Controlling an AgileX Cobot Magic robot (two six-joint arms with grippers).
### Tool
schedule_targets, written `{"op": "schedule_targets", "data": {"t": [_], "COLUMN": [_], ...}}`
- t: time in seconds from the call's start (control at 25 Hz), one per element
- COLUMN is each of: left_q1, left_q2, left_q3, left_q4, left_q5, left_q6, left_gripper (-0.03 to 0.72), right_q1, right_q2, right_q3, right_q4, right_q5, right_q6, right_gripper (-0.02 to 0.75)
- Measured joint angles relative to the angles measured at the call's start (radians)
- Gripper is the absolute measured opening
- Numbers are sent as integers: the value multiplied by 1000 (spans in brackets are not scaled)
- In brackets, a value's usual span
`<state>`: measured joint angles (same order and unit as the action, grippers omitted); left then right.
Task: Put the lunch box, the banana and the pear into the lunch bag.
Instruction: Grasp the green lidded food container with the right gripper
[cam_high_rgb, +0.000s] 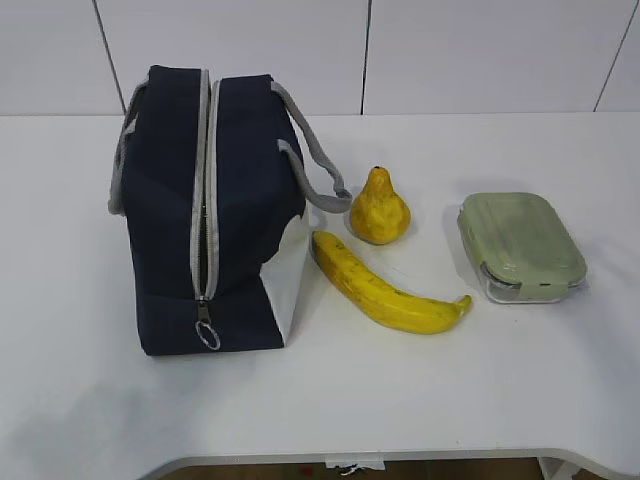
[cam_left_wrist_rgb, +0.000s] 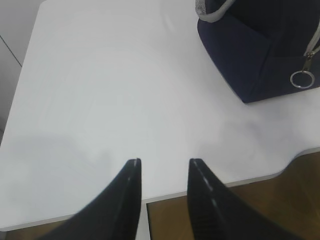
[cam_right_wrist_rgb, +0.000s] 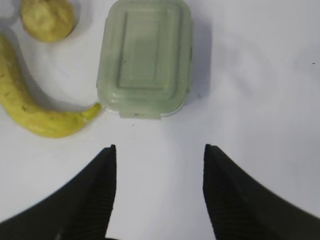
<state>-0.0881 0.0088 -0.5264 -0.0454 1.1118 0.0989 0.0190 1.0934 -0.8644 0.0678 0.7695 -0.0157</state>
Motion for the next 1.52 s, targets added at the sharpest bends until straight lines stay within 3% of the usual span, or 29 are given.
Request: {"op": "schedule_targets", "data": {"t": [0.12,0.28,0.56,0.96,1.52], "left_q1": [0,0,0,0,0], "left_q2": [0,0,0,0,0], "left_q3": [0,0,0,0,0], "left_q4": [0,0,0,0,0], "left_q5": [0,0,0,0,0], "left_q6": [0,0,0,0,0], "left_gripper": [240,240,240,240,240], "right_q1": [-55,-161,-349,-586,-604], "right_q2": [104,212,365,617,862], "right_q3": [-86,-181,-280,-302,-381], "right_q4": [4,108,441,861,965], "right_q5": [0,45,210,425,417], "right_q6": [-3,-125,-470,-831,-871], "right_gripper": [434,434,434,434,434]}}
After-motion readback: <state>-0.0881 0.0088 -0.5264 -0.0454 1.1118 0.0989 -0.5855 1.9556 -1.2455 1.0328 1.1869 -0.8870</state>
